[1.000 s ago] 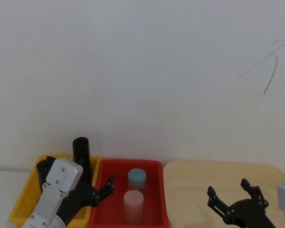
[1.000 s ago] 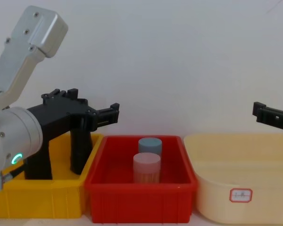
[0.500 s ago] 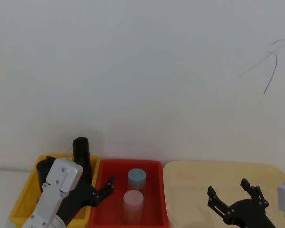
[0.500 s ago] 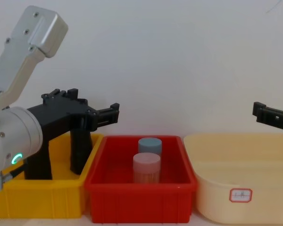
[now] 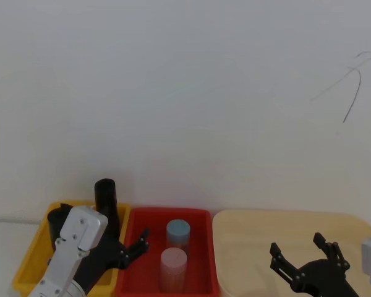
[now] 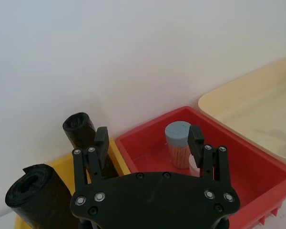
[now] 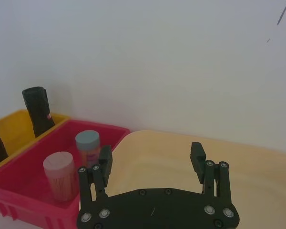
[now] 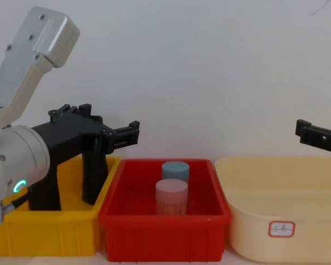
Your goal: Pick up the garbage bag with the one hand and transfer it to the other hand.
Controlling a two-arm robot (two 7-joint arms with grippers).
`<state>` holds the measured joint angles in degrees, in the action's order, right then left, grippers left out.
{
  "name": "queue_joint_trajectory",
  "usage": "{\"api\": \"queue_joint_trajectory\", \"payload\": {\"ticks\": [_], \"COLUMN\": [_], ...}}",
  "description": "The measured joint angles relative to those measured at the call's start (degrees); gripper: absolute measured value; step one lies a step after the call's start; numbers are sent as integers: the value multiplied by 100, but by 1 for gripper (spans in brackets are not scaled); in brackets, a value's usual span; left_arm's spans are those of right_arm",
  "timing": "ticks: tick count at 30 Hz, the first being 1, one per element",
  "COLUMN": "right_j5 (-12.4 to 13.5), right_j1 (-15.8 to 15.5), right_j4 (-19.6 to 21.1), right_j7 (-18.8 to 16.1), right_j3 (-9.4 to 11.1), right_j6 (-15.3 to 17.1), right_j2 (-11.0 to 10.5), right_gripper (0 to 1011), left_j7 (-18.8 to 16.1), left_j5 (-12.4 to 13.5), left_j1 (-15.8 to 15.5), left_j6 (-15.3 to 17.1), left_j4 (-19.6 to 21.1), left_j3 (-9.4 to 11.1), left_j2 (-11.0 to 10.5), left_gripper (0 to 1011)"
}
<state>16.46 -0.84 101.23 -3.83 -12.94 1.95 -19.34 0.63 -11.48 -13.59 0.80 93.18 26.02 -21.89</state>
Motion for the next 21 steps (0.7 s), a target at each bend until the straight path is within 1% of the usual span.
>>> {"api": "queue_joint_trajectory", "payload": {"ticks": [15,19,21], "right_j5": [0,0,0], "right_j1": [0,0,0], "right_j4": [0,0,0], "right_j7": [0,0,0], "right_j3": [0,0,0], "right_j6": [0,0,0], "right_j2": [0,0,0], "right_gripper": [1002,1001,1001], "left_j7": [2,38,84], "left_j5": [0,-4,-21], "left_j1": [1,31,75], "left_j6": [0,6,8], "left_j4": [4,60,117], "left_j3": [-3,-45,-93], "left_j2": [-2,-63,-135], "left_gripper": [1002,1001,1001]}}
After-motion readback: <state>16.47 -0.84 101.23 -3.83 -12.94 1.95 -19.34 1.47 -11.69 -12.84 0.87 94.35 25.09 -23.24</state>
